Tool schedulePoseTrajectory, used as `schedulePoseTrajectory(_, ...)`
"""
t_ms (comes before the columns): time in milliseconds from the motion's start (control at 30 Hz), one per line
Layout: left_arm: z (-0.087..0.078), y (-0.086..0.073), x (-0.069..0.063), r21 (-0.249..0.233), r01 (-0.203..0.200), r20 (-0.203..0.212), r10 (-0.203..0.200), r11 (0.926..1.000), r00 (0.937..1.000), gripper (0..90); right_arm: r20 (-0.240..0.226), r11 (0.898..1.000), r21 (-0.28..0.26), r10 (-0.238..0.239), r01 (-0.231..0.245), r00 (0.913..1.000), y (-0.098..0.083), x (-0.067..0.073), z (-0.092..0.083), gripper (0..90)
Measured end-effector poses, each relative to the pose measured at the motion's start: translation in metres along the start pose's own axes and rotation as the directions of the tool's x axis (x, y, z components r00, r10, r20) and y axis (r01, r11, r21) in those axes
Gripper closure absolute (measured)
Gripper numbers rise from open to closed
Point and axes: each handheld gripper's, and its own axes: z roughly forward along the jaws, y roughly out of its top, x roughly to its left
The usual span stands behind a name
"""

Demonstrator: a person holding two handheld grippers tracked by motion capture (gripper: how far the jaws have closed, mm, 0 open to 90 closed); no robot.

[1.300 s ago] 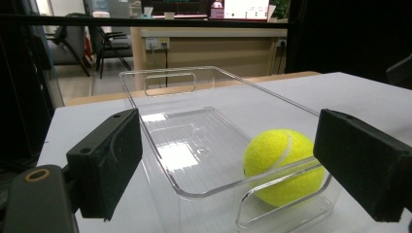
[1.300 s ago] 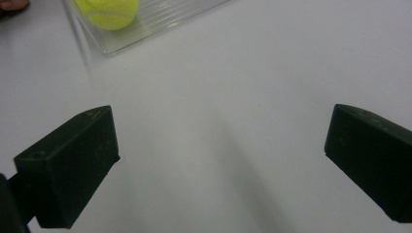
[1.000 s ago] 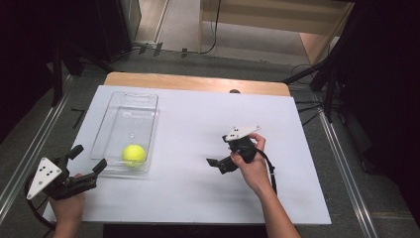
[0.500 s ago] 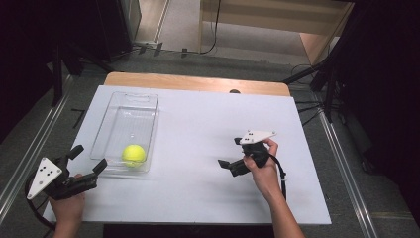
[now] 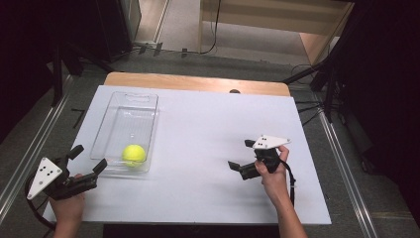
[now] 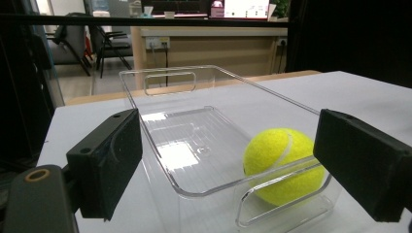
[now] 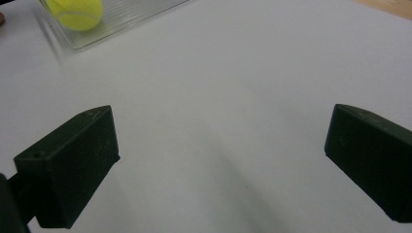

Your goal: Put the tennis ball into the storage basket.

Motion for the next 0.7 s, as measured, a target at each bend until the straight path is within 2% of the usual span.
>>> schedulePoseTrajectory(33,0.000,0.000,0.000,0.000,0.001,0.000,-0.001,1.0000,1.0000,11.1,0.001,1.000,-0.011,0.014,-0.014,0.9999,-0.005,-0.002,-0.004,0.0)
schedulePoseTrajectory(267,0.000,0.000,-0.001,0.005,-0.003,-0.002,0.003,1.0000,1.0000,11.1,0.026,0.997,-0.071,0.041,-0.039,0.9988,-0.022,-0.007,-0.016,0.0)
schedulePoseTrajectory(433,0.000,0.000,-0.001,0.007,-0.004,-0.001,0.004,1.0000,1.0000,11.1,0.047,0.995,-0.089,0.055,-0.050,0.9974,-0.030,-0.010,-0.023,0.0)
schedulePoseTrajectory(700,0.001,0.000,0.000,0.006,0.002,0.004,-0.002,1.0000,1.0000,11.1,0.072,0.985,-0.146,0.104,-0.093,0.9919,-0.045,-0.020,-0.037,0.0)
